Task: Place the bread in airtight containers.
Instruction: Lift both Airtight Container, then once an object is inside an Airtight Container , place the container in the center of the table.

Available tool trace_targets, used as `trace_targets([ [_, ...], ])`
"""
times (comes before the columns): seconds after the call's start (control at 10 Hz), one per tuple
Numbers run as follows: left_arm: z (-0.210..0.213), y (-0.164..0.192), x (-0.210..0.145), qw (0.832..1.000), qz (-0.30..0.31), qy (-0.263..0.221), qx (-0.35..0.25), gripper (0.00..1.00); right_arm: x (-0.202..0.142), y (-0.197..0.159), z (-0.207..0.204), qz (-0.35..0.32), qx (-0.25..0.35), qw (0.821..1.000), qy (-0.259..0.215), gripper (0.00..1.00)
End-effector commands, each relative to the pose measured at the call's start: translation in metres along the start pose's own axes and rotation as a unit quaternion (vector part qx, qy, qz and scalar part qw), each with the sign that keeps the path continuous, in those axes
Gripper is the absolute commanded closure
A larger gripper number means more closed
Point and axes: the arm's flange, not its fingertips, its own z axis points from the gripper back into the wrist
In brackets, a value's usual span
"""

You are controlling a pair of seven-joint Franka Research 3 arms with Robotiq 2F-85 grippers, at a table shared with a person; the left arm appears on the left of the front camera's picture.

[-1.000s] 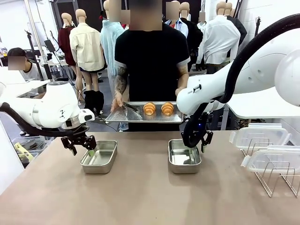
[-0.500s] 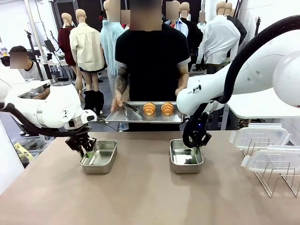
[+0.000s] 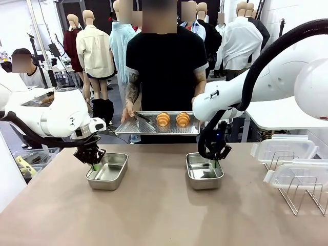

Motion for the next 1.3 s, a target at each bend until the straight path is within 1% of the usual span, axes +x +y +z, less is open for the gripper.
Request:
trace_targets([
  [0.0,-0.001,0.000,0.000,1.000,-0.003,-0.001,0.004,1.00,-0.003,0.001,-0.001,0.013,-0.002,1.000,-0.023,1.00],
  [0.9,-0.001,0.000,0.000,1.000,0.000,0.001,0.000,1.00,-0.003,0.001,-0.001,0.013,-0.002,1.000,-0.023,1.00],
  [1.0,0.018,-0.016,-0.010,1.000,0.001,-0.020,0.012,1.00,0.003,0.005,0.001,0.007,0.002,1.000,-0.012,1.00],
  [1.1,0.040,-0.036,-0.018,0.999,-0.001,-0.045,0.009,1.00,-0.025,-0.001,0.016,-0.012,0.018,1.000,-0.022,1.00],
  [1.2,0.064,-0.050,-0.024,0.997,0.003,-0.070,0.017,1.00,-0.046,0.003,0.037,-0.004,0.020,0.998,-0.052,1.00],
])
